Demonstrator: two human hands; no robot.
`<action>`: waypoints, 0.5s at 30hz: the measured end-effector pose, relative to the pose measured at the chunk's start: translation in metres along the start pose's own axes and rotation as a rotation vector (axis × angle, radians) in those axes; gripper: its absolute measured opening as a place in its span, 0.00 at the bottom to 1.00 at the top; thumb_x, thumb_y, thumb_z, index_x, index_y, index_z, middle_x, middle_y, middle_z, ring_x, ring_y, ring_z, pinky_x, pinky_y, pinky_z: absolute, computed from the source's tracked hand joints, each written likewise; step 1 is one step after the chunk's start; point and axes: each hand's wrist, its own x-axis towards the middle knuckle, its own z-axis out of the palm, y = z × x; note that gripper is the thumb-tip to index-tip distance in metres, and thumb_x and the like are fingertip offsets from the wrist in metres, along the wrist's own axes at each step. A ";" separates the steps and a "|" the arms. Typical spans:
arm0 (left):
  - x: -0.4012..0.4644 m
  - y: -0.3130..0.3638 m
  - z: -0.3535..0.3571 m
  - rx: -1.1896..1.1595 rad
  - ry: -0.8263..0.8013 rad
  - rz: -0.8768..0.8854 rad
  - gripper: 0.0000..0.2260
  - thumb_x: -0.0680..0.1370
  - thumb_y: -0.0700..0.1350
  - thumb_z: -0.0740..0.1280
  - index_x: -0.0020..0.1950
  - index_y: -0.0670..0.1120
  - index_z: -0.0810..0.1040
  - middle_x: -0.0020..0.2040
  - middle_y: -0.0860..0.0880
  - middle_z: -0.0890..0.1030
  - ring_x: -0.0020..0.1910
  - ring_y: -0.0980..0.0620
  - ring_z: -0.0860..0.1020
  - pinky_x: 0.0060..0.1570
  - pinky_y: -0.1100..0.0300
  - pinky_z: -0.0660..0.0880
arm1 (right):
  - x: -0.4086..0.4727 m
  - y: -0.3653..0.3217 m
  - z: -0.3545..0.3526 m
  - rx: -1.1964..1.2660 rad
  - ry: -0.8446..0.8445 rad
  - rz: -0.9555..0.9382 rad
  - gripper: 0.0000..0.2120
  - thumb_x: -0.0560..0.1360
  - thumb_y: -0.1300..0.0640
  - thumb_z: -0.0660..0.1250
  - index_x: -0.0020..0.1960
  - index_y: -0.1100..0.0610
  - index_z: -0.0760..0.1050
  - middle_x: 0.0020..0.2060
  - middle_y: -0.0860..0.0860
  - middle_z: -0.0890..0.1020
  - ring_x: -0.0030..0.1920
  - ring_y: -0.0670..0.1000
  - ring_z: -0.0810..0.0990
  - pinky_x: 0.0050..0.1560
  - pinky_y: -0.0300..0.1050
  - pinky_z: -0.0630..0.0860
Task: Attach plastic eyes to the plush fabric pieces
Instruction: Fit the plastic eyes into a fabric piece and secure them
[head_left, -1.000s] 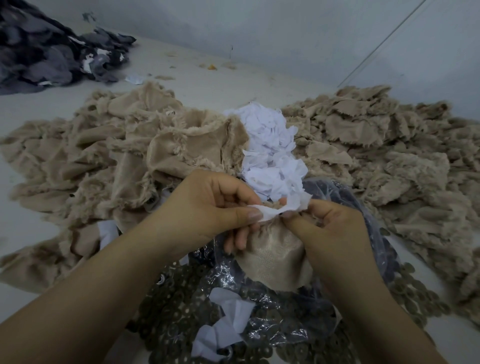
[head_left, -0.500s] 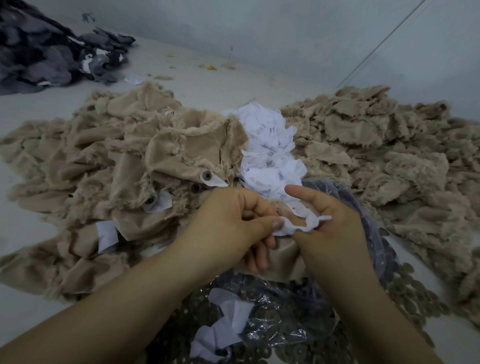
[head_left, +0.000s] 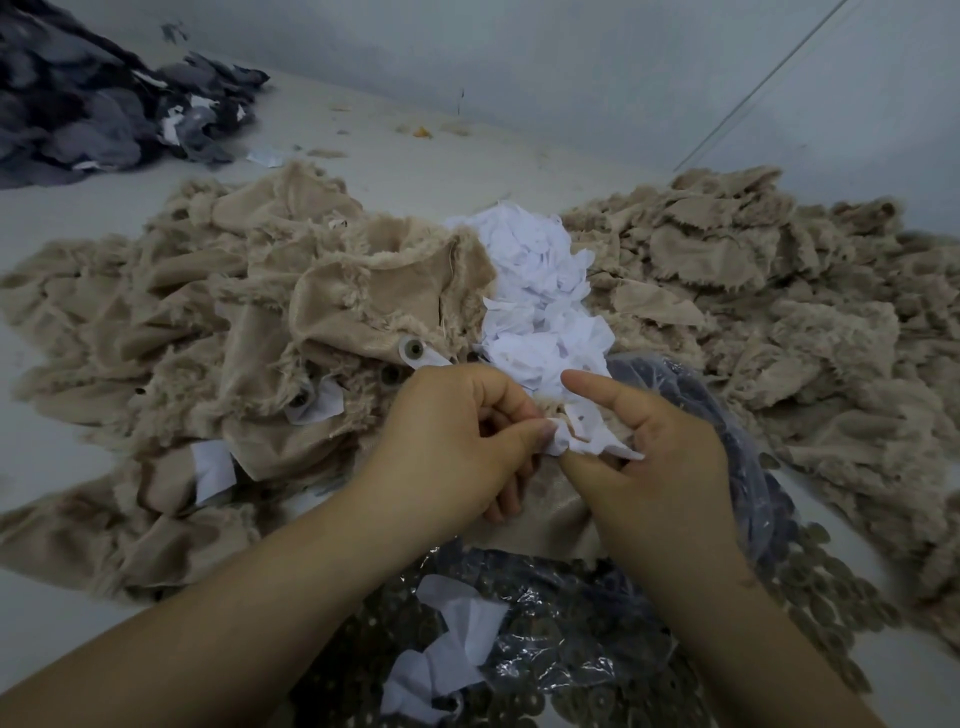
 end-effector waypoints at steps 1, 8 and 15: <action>0.000 0.000 -0.001 0.002 -0.007 0.001 0.07 0.75 0.40 0.73 0.37 0.43 0.81 0.27 0.45 0.81 0.22 0.46 0.79 0.21 0.60 0.75 | 0.000 0.001 0.000 -0.004 -0.003 0.000 0.20 0.72 0.59 0.76 0.63 0.47 0.81 0.34 0.44 0.84 0.29 0.46 0.79 0.28 0.32 0.74; 0.000 -0.002 -0.004 0.053 0.017 0.076 0.07 0.74 0.41 0.74 0.37 0.47 0.82 0.28 0.46 0.82 0.25 0.46 0.81 0.25 0.54 0.80 | 0.001 0.001 -0.002 0.065 -0.062 -0.012 0.23 0.72 0.59 0.77 0.64 0.45 0.79 0.41 0.42 0.85 0.38 0.44 0.84 0.39 0.40 0.82; 0.002 0.001 -0.008 0.052 0.027 0.085 0.06 0.75 0.38 0.73 0.38 0.42 0.82 0.27 0.45 0.81 0.25 0.46 0.82 0.26 0.52 0.80 | -0.004 -0.007 -0.005 0.255 -0.163 -0.041 0.21 0.72 0.61 0.69 0.62 0.44 0.79 0.21 0.42 0.73 0.21 0.40 0.65 0.23 0.31 0.63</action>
